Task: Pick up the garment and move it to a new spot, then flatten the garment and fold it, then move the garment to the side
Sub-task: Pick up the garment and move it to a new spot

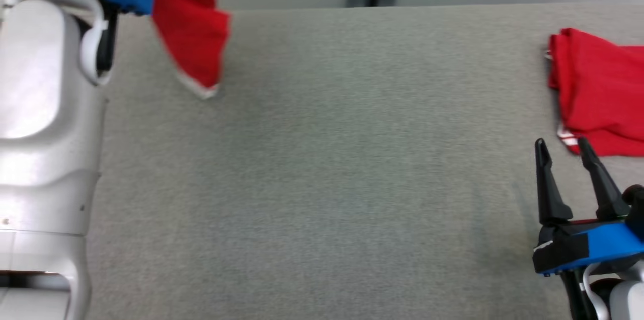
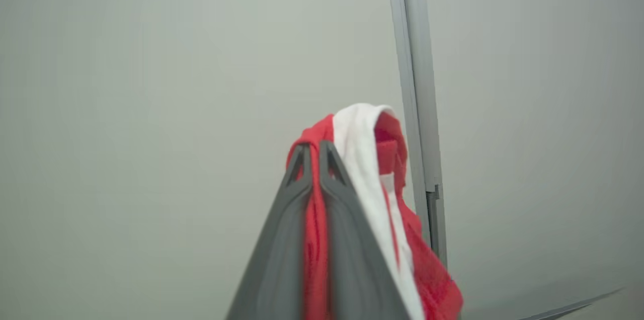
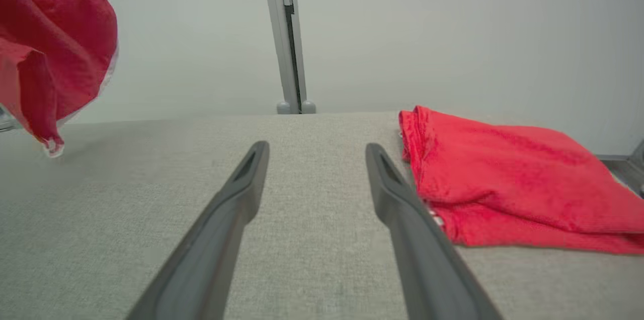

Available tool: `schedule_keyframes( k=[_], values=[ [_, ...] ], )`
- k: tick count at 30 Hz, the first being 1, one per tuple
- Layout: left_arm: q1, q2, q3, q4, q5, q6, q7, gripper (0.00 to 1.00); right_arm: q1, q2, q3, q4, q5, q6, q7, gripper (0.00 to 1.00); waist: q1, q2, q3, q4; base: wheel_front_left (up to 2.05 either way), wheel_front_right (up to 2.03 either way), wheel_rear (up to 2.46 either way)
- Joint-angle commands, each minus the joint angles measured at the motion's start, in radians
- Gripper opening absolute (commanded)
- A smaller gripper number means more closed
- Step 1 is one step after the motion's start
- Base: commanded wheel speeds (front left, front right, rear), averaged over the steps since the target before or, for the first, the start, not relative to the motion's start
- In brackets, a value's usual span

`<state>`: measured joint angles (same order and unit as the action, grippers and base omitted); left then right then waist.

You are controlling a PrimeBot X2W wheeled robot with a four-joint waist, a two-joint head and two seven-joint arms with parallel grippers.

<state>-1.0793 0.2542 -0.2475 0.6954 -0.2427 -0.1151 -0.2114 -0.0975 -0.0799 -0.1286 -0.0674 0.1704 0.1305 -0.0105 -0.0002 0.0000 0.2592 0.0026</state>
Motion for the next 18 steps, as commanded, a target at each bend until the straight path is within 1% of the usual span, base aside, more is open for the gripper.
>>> schedule_keyframes(
  k=[1,7,11,15,18],
  values=[
    [-0.014,-0.011,-0.012,-0.023,0.003,0.003,0.009,0.0,0.009,0.006,0.002,0.007,0.007,0.001,-0.009,1.0,0.0002,0.0,-0.027,-0.039,0.0,0.0,0.0],
    [0.012,-0.061,-0.067,-0.167,0.006,0.005,0.078,0.0,0.017,0.023,0.01,0.046,0.02,0.001,-0.039,1.0,0.0002,0.0,-0.026,-0.132,0.0,0.0,0.0],
    [0.053,-0.088,-0.108,-0.214,0.007,0.003,0.11,0.0,0.011,0.027,0.015,0.072,0.029,0.001,-0.06,1.0,0.0002,0.0,-0.014,-0.181,0.0,0.0,0.0],
    [0.133,-0.12,-0.147,-0.23,-0.003,0.005,0.12,0.0,0.006,0.029,0.016,0.092,0.031,0.001,-0.076,1.0,0.0002,0.0,-0.009,-0.209,0.0,0.0,0.0],
    [0.217,-0.141,-0.181,-0.222,-0.011,0.005,0.116,0.0,0.008,0.03,0.013,0.104,0.033,0.001,-0.084,1.0,0.0002,0.0,-0.01,-0.214,0.0,0.0,0.0]
  ],
)
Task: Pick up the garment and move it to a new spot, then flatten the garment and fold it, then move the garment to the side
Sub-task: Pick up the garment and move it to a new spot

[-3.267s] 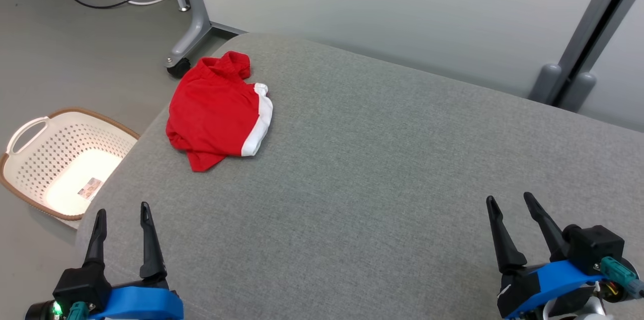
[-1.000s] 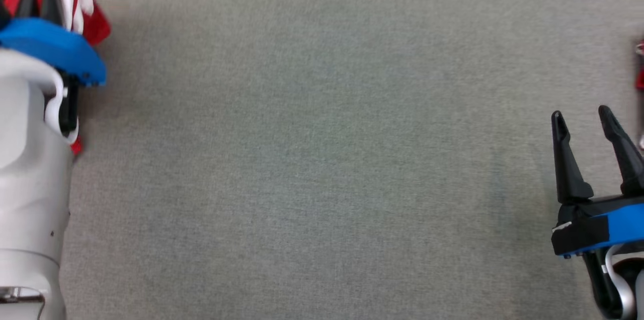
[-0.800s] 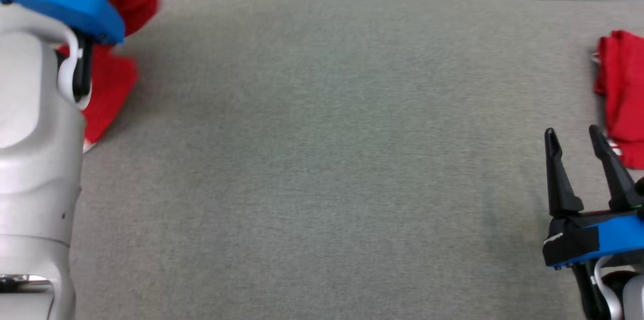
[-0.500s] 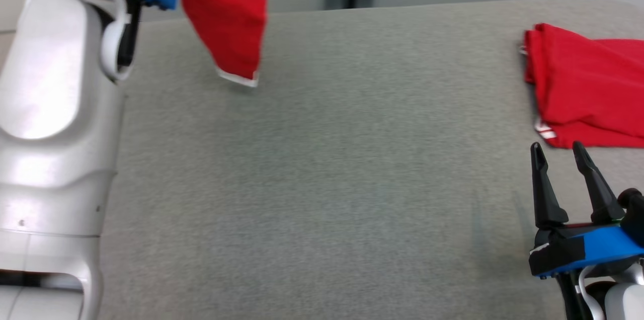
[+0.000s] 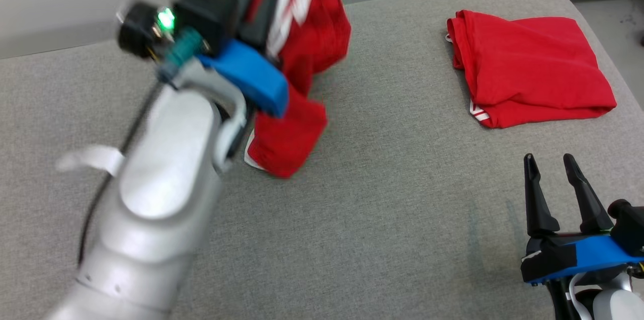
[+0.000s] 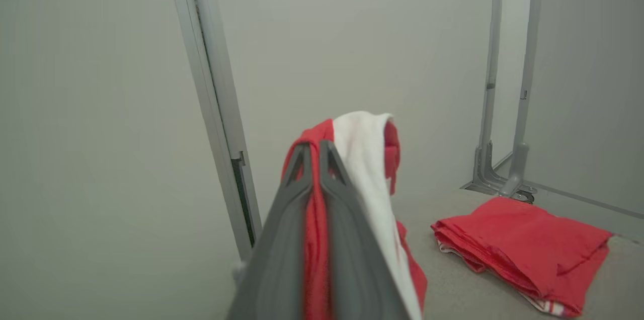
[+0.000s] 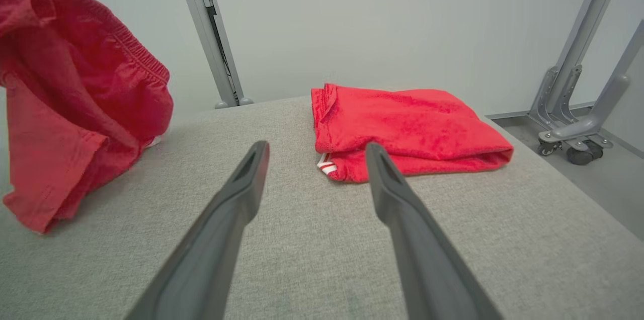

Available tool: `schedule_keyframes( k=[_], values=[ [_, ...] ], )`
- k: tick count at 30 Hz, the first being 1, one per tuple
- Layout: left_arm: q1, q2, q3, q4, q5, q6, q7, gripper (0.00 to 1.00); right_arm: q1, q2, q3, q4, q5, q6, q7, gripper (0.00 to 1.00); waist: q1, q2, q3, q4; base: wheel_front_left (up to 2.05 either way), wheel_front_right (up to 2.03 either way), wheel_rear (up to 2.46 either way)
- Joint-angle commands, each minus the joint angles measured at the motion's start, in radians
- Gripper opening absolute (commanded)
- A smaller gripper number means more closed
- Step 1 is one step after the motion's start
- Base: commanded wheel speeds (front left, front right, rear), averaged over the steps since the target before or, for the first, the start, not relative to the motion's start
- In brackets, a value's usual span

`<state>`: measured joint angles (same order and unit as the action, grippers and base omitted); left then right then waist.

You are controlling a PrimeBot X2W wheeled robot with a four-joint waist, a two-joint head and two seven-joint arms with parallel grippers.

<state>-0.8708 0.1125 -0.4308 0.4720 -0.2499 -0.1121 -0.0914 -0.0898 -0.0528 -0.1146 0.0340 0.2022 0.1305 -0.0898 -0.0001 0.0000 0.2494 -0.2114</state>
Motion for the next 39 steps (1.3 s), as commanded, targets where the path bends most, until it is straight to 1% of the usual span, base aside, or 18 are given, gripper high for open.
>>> schedule_keyframes(
  k=[1,10,16,17,18,19,23,28,35,39],
  values=[
    [0.037,-0.004,-0.01,0.005,-0.002,0.005,-0.007,0.0,0.002,0.003,-0.001,0.004,0.0,0.001,-0.007,1.0,0.0001,0.0,-0.001,-0.001,0.0,0.0,0.0],
    [0.288,-0.046,-0.137,0.078,-0.03,0.002,-0.035,0.0,0.003,0.003,0.005,0.015,0.003,0.001,-0.005,1.0,0.0001,0.0,-0.005,0.012,0.0,0.0,0.0],
    [0.384,-0.06,-0.251,0.116,-0.05,-0.004,-0.047,0.0,0.013,0.003,0.006,0.023,0.002,0.001,-0.004,1.0,0.0001,0.0,-0.012,0.03,0.0,0.0,0.0],
    [0.39,-0.061,-0.263,0.118,-0.054,-0.001,-0.053,0.18,0.014,0.003,0.006,0.025,0.002,0.001,-0.004,1.0,0.0001,0.0,-0.015,0.033,0.0,0.0,0.0],
    [0.393,-0.061,-0.275,0.118,-0.06,0.004,-0.059,0.67,0.016,0.003,0.006,0.027,0.001,0.001,-0.004,1.0,0.0001,0.0,-0.019,0.036,0.0,0.0,0.0],
    [0.395,-0.062,-0.282,0.116,-0.064,0.011,-0.068,1.0,0.017,0.003,0.007,0.03,0.002,0.001,-0.003,1.0,0.0001,0.0,-0.024,0.039,0.0,0.0,0.0],
    [0.38,-0.061,-0.294,0.09,-0.091,0.049,-0.11,1.0,0.024,0.003,0.014,0.042,0.002,0.001,-0.001,1.0,0.0001,0.0,-0.05,0.05,0.0,0.0,0.0],
    [0.383,-0.055,-0.248,0.058,-0.108,0.109,-0.151,1.0,0.04,0.002,0.016,0.056,-0.001,0.001,0.001,1.0,0.0001,0.0,-0.089,0.068,0.0,0.0,0.0],
    [0.448,0.021,-0.136,-0.024,-0.128,0.179,-0.172,1.0,0.068,0.002,0.014,0.059,-0.007,0.001,0.006,1.0,0.0001,0.0,-0.139,0.109,0.0,0.0,0.0],
    [0.499,0.067,-0.069,-0.083,-0.138,0.21,-0.174,1.0,0.084,0.002,0.009,0.052,-0.009,0.001,0.011,1.0,0.0001,0.0,-0.157,0.141,0.0,0.0,0.0]
  ],
)
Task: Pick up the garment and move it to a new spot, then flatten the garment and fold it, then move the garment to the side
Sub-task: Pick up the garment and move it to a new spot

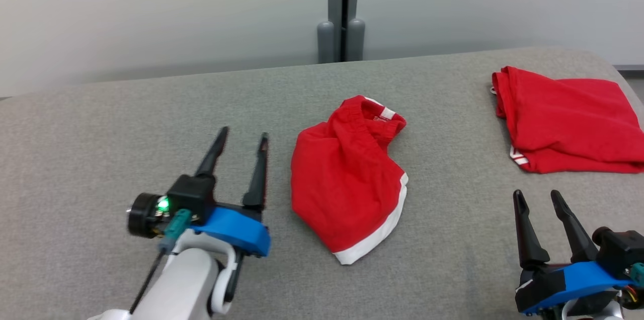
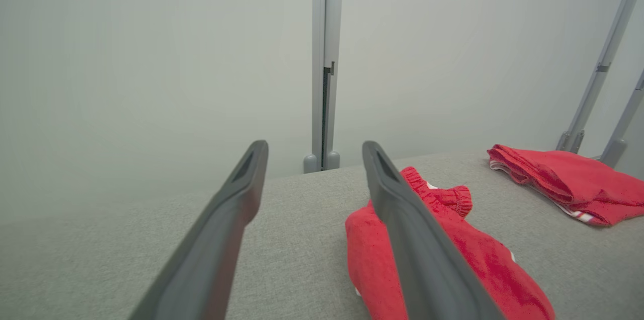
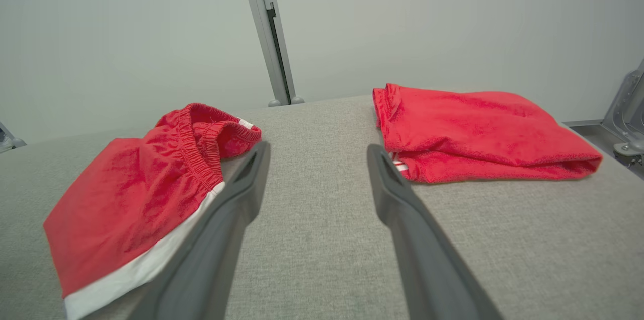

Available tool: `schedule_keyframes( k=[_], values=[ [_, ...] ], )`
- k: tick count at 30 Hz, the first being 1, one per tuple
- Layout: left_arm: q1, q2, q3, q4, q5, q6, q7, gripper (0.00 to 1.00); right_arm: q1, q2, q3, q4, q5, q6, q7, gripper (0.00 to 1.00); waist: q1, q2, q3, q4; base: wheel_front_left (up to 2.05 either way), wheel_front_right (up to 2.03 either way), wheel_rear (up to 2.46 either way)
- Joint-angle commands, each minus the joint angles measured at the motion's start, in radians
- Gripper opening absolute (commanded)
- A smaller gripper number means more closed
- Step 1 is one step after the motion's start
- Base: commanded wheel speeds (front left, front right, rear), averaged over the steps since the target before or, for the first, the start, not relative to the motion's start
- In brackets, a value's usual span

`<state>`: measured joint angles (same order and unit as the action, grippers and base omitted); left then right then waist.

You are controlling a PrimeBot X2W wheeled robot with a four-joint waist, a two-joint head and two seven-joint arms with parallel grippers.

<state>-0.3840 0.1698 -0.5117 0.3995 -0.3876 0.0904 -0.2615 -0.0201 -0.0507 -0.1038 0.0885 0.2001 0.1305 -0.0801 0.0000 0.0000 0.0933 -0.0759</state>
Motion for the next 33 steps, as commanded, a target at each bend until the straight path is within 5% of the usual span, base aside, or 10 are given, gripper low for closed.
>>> schedule_keyframes(
  k=[1,13,33],
  values=[
    [0.028,0.02,0.031,-0.03,-0.002,0.015,-0.004,1.0,0.016,0.0,-0.001,-0.005,-0.008,0.001,0.004,1.0,0.0,0.0,-0.005,0.013,0.0,0.0,0.0],
    [0.232,0.091,0.202,-0.179,0.012,0.069,-0.004,1.0,0.052,0.0,-0.005,-0.023,-0.019,0.001,0.027,1.0,0.0,0.0,-0.056,0.083,0.0,0.0,0.0],
    [0.356,0.071,0.252,-0.221,0.04,0.052,-0.005,1.0,0.091,0.0,-0.011,-0.043,-0.017,0.001,0.049,1.0,0.0,0.0,-0.083,0.124,0.0,0.0,0.0]
  ],
)
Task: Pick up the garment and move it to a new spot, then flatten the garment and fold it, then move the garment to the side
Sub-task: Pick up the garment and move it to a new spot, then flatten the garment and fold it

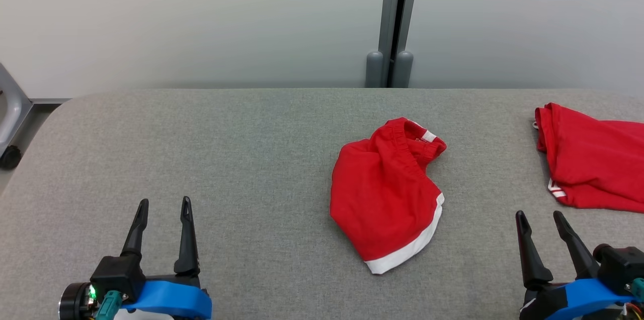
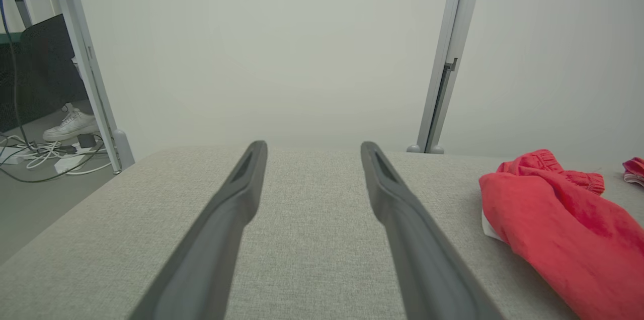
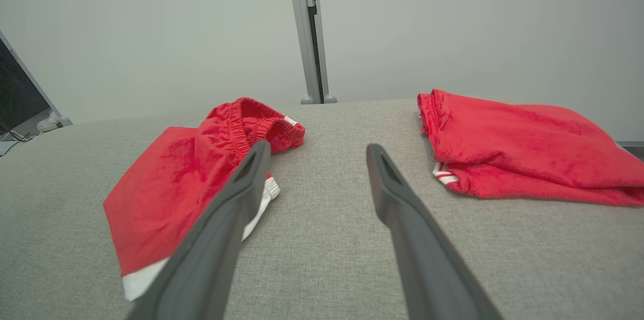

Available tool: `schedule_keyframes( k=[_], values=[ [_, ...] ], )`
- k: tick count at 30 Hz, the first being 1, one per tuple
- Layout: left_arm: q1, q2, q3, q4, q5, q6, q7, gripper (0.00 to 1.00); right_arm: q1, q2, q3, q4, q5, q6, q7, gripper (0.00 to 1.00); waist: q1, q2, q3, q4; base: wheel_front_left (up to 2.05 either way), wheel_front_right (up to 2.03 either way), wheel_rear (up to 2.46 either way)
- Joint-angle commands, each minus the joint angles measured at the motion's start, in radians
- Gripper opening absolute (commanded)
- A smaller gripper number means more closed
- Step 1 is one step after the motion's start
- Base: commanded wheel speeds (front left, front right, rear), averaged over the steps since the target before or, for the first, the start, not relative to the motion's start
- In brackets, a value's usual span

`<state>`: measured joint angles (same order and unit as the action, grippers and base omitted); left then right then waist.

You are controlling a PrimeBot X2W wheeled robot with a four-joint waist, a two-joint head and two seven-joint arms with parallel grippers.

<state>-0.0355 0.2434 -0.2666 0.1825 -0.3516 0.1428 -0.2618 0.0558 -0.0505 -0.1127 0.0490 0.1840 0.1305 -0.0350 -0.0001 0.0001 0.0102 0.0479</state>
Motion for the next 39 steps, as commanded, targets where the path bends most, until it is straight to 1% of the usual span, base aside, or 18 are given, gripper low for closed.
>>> schedule_keyframes(
  k=[1,12,15,19,24,30,39],
  values=[
    [0.008,-0.003,0.008,-0.004,0.006,-0.001,-0.004,1.0,0.015,0.0,-0.001,-0.003,-0.001,0.001,0.005,1.0,0.0001,-0.0001,0.001,0.0,0.0,0.0,0.0],
    [0.005,-0.008,0.015,0.004,0.015,-0.01,-0.004,1.0,0.005,0.0,-0.003,0.001,-0.003,0.001,0.003,1.0,0.0001,-0.0001,0.007,0.0,0.0,0.0,0.0],
    [-0.002,-0.01,0.013,0.007,0.018,-0.012,-0.004,1.0,-0.024,-0.001,0.0,0.002,-0.016,0.001,0.009,1.0,0.0001,-0.0001,0.012,0.002,0.0,0.0,0.0],
    [-0.014,-0.014,0.01,0.008,0.02,-0.014,-0.004,1.0,-0.081,-0.019,0.013,0.012,-0.026,0.001,0.015,1.0,0.0001,-0.0001,0.022,0.006,0.0,0.0,0.0],
    [-0.037,-0.024,0.0,0.012,0.03,-0.021,-0.004,1.0,-0.182,-0.044,0.05,0.056,-0.034,0.001,0.028,1.0,0.0001,-0.0001,0.045,0.021,0.0,0.0,0.0],
    [-0.063,-0.04,-0.005,0.018,0.037,-0.027,-0.004,1.0,-0.291,-0.07,0.097,0.184,-0.035,0.001,0.04,1.0,0.0001,-0.0001,0.083,0.058,0.0,0.0,0.0],
    [-0.1,-0.07,0.008,0.022,0.048,-0.038,-0.004,1.0,-0.389,-0.102,0.113,0.455,-0.033,0.001,-0.002,1.0,0.0001,-0.0001,0.16,0.127,0.0,0.0,0.0]
  ],
)
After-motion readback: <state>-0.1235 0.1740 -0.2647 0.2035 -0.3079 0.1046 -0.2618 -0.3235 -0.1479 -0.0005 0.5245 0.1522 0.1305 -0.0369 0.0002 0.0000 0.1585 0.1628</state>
